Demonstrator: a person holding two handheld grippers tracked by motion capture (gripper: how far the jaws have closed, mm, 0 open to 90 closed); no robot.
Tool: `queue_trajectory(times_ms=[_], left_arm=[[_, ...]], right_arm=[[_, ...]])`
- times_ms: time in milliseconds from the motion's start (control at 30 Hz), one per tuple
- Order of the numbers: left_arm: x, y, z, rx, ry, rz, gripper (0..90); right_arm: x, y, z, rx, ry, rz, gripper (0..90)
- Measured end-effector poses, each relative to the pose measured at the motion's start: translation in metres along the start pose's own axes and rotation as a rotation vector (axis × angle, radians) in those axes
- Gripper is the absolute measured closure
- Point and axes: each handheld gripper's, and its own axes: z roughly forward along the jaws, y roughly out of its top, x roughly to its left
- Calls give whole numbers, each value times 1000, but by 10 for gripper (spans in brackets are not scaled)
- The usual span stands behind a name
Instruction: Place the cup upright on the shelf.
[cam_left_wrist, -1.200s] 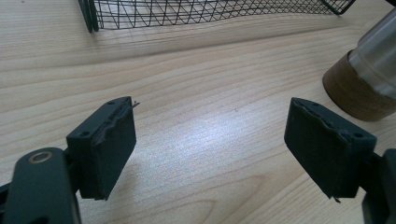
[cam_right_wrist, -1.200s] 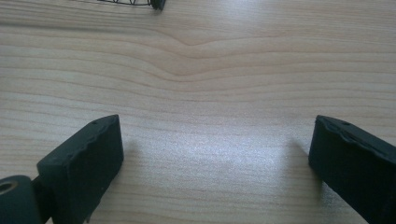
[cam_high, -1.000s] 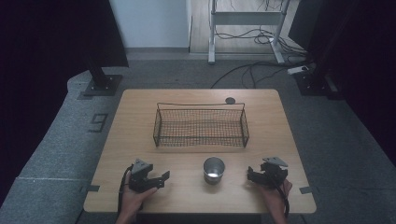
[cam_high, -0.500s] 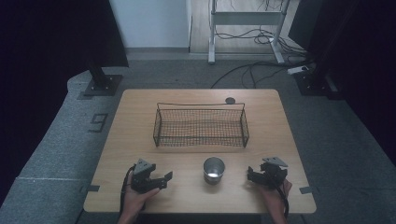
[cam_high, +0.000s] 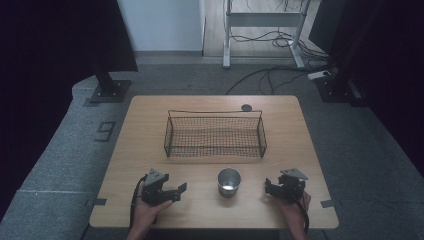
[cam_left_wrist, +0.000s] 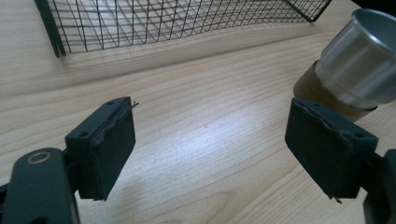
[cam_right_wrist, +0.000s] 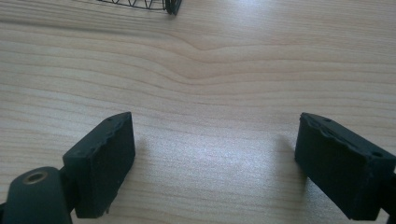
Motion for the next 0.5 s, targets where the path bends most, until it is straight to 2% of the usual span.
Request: queue_trajectory(times_ms=[200, 333, 500], left_arm=[[-7, 6, 0, -4, -15, 18, 165], [-14, 10, 5, 19, -32, 44, 165], [-19, 13, 9, 26, -23, 43, 153]], right_arm=[[0, 0, 0, 0, 0, 0, 120], [0, 0, 0, 1, 0, 0, 120], [0, 0, 0, 1, 0, 0, 119]])
